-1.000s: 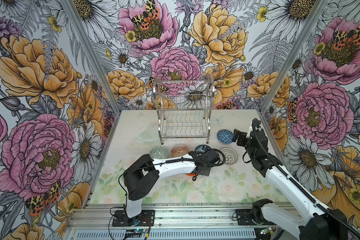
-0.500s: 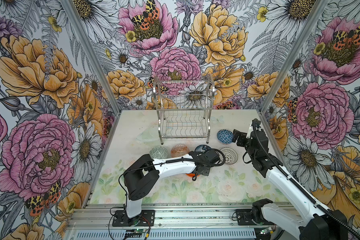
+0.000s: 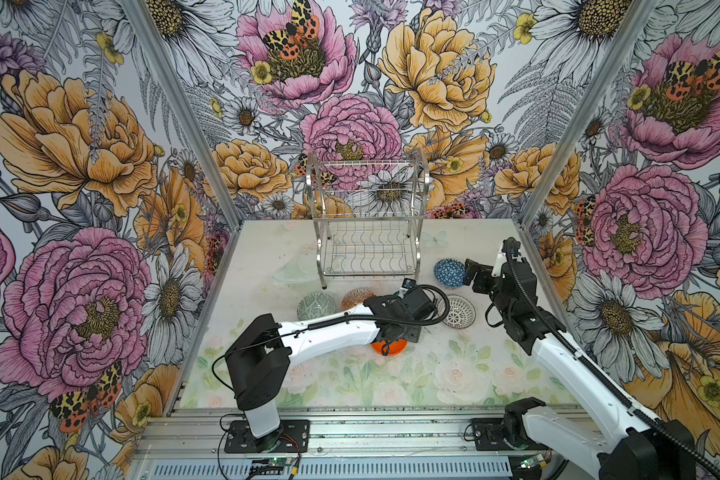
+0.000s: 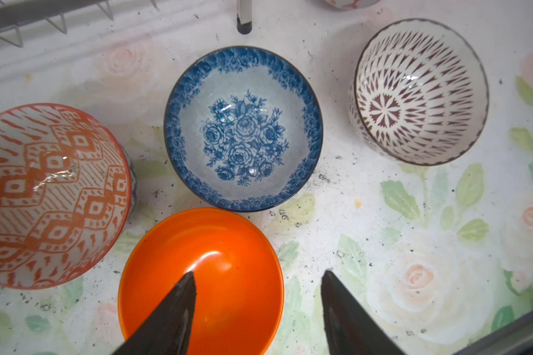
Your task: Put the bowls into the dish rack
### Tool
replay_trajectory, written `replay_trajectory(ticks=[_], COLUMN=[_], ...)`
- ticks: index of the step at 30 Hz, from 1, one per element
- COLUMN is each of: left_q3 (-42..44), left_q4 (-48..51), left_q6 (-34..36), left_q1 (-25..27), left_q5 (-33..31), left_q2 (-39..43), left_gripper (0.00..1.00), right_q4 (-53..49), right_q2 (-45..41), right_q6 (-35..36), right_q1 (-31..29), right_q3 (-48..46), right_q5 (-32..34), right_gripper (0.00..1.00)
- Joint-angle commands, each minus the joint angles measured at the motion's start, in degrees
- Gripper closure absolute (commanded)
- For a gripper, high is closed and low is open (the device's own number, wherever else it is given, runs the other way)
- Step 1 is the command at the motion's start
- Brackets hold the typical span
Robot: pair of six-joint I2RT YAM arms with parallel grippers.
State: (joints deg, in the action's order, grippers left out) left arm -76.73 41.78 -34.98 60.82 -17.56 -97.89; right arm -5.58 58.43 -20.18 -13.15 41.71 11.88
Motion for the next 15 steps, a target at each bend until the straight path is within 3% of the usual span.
replay_trajectory(ticks=[1, 5, 9, 15], left_q3=[1.31, 3.97, 8.37, 25.27], left_q4=[-0.21, -0.38, -3.15, -19.91], left_q6=[1.57, 3.52, 4.53, 0.21], left_q1=[-3.32, -9.75, -18.63, -38.12], left_q5=[-2.22, -1.08, 4.85, 26.62], left_q2=[7.16, 15.94, 24.95, 40.79], left_gripper=[0.23, 0.02, 0.01, 0.01], right_q4=[-0.91, -3.46, -8.02, -12.11], right_q2=[-1.27, 1.22, 5.72, 12.65], right_q6=[-1.36, -1.9, -0.75, -3.25], right_q1=[0.23, -2.11, -10.77, -25.03], right_q3=[0.27, 2.27, 5.83, 9.72], right_q5=[-2.87, -6.19, -3.16, 1.55], right_gripper=[0.0, 0.0, 0.01, 0.01])
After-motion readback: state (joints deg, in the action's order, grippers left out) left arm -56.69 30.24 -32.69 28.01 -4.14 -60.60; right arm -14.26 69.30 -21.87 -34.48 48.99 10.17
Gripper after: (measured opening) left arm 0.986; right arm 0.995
